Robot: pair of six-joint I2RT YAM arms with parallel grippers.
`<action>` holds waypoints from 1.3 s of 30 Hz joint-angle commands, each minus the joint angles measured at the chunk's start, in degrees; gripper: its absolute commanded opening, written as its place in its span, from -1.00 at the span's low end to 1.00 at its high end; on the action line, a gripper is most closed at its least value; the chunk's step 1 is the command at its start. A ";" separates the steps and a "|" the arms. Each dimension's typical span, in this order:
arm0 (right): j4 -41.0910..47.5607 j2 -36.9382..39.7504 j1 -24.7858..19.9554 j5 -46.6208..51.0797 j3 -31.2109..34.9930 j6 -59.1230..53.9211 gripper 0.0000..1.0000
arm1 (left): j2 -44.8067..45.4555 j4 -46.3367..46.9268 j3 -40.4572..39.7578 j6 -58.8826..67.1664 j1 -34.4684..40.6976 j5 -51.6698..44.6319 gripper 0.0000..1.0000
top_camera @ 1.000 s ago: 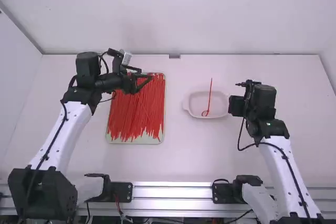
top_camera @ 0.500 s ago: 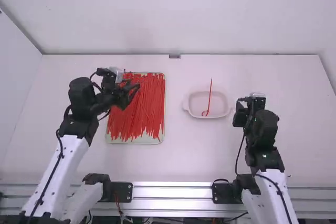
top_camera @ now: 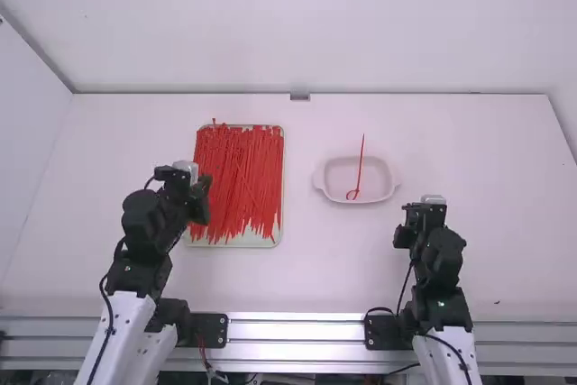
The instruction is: Fasten the cable tie
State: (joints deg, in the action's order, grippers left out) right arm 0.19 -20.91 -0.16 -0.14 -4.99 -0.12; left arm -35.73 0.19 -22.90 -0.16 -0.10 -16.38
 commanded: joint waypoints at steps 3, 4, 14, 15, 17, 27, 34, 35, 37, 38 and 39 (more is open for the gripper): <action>-0.19 4.57 0.16 0.14 4.66 0.12 -0.99 | 5.88 -0.19 5.49 0.16 0.10 8.68 -0.98; -0.19 5.53 0.16 0.14 4.99 0.12 -1.00 | 7.07 -0.19 6.68 0.16 0.10 9.87 -1.00; -0.19 13.00 0.16 0.14 4.99 0.12 -1.00 | 16.42 -0.19 16.03 0.16 0.10 16.38 -1.00; -0.19 13.76 0.16 0.14 4.99 0.12 -1.00 | 17.38 -0.19 16.98 0.16 0.10 16.38 -1.00; -0.19 14.87 0.16 0.14 4.99 0.12 -1.00 | 18.77 -0.19 18.37 0.16 0.10 16.38 -1.00; -0.19 20.57 0.16 0.14 4.99 0.12 -1.00 | 26.06 -0.19 22.90 0.16 0.10 16.38 -1.00; -0.19 20.91 0.16 0.14 4.99 0.12 -1.00 | 30.89 -0.19 22.90 0.16 0.10 16.38 -1.00; -0.19 20.91 0.16 0.14 4.99 0.12 -1.00 | 31.71 -0.19 22.90 0.16 0.10 16.38 -1.00; -0.19 20.91 0.16 0.14 4.99 0.12 -1.00 | 32.68 -0.19 22.90 0.16 0.10 16.38 -1.00; -0.19 20.91 0.16 0.14 4.99 0.12 -1.00 | 33.46 -0.19 22.90 0.16 0.10 16.38 -1.00; -0.19 20.91 0.16 0.14 4.99 0.12 -1.00 | 34.08 -0.19 22.90 0.16 0.10 16.38 -1.00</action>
State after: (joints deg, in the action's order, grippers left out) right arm -0.30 -0.51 -0.16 -0.10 -0.67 -0.14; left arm -3.16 -0.08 -0.67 -0.16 -0.12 -0.32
